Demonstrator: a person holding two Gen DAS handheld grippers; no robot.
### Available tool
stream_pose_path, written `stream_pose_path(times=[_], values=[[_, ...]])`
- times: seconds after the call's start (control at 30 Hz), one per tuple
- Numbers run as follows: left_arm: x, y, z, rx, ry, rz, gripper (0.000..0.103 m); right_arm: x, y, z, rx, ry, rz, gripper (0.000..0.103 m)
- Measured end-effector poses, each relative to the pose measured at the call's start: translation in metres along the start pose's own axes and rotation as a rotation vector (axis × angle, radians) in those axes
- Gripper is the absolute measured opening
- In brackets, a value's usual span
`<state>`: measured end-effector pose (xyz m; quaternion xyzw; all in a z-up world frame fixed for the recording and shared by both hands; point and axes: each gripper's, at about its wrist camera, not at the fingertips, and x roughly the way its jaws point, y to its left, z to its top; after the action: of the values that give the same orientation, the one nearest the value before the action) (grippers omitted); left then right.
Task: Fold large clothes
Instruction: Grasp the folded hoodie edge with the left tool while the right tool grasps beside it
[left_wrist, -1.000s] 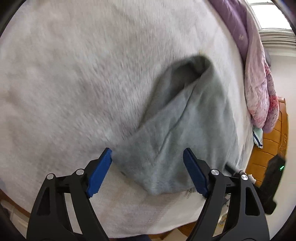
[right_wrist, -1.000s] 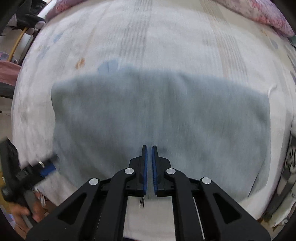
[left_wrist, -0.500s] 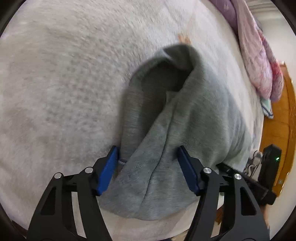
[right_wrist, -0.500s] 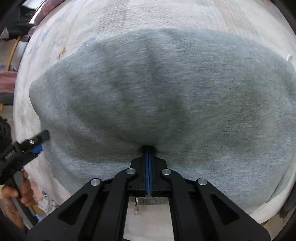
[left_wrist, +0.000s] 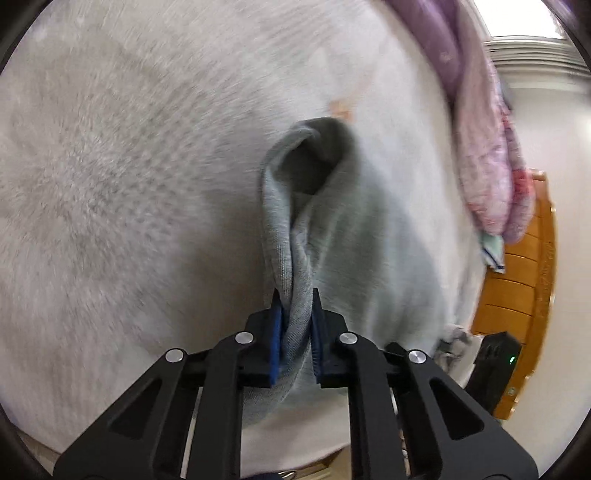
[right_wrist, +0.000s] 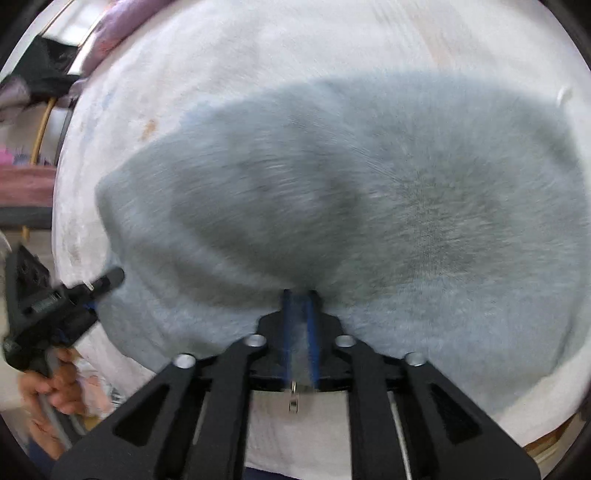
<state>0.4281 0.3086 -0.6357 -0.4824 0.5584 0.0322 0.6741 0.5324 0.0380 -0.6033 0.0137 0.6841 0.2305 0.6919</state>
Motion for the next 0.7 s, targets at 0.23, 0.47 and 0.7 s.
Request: stream_pose_path(times=[0.23, 0.47, 0.7], values=[[-0.025, -0.034, -0.011, 0.014, 0.024, -0.086, 0.012, -0.039, 0.07, -0.039, -0.194, -0.115, 0.33, 0.066], [-0.028, -0.069, -0.01, 0.054, 0.032, -0.127, 0.012, -0.017, 0.104, -0.054, -0.321, -0.165, 0.259, 0.071], [-0.025, -0.094, -0.016, 0.112, 0.029, -0.094, 0.012, 0.001, 0.104, -0.038, -0.232, -0.238, 0.192, 0.071]])
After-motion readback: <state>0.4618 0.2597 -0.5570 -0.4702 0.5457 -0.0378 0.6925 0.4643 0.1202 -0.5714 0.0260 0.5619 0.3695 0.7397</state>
